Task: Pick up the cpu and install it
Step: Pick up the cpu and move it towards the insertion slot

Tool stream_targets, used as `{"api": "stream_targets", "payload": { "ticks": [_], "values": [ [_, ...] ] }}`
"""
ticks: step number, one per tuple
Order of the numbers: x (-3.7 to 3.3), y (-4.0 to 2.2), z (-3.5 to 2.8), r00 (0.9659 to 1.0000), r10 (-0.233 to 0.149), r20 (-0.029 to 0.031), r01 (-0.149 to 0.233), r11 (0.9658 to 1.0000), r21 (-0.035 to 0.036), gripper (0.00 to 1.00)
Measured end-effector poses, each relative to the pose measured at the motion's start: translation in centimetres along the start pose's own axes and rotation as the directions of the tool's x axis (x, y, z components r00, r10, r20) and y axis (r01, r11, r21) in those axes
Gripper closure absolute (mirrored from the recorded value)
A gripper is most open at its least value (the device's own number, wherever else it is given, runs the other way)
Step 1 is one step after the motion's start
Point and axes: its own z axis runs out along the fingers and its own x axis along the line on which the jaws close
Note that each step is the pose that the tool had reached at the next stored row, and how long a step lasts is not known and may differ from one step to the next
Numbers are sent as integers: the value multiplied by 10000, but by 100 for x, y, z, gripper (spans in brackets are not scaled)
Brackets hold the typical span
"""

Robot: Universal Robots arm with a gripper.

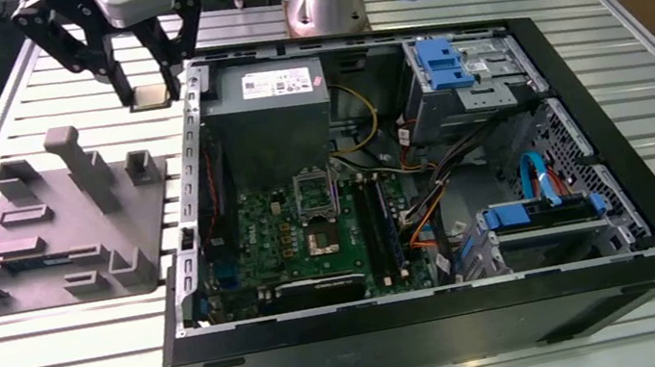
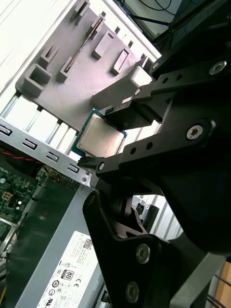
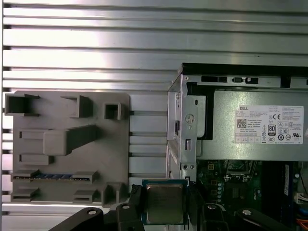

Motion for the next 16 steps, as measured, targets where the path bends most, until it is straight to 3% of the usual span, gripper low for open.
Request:
{"api": "stream_targets", "payload": {
  "ticks": [16],
  "values": [
    [-75,0,1,10000,-1,0,1,10000,0,53]
  ]
}}
